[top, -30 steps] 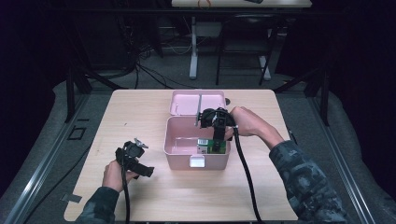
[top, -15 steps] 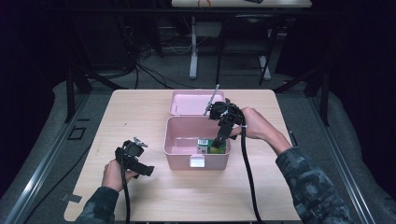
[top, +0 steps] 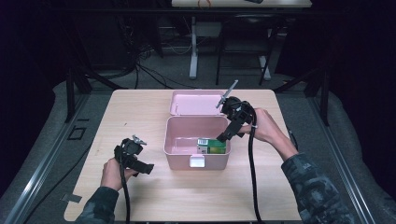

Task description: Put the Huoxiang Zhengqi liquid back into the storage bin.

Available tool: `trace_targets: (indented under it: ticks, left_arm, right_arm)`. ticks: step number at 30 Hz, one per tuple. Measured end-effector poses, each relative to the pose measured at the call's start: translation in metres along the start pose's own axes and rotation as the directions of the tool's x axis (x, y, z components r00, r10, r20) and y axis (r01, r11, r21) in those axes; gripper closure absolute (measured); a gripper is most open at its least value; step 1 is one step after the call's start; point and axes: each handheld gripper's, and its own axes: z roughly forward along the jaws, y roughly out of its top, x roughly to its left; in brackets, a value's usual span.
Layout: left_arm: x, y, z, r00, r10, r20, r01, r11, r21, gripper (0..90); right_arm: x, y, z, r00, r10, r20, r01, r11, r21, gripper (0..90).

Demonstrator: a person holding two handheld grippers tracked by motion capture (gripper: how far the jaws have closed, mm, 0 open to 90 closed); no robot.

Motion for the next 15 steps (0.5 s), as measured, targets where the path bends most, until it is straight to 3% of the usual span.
trace_targets:
  ticks: [15]
  left_arm:
    - [0.003, 0.005, -0.007, 1.0, -0.002, 0.003, 0.002, 0.9998, -0.021, 0.3]
  right_arm:
    - [-0.014, -0.017, -0.008, 0.9935, 0.102, 0.05, -0.096, 0.989, -0.112, 0.0]
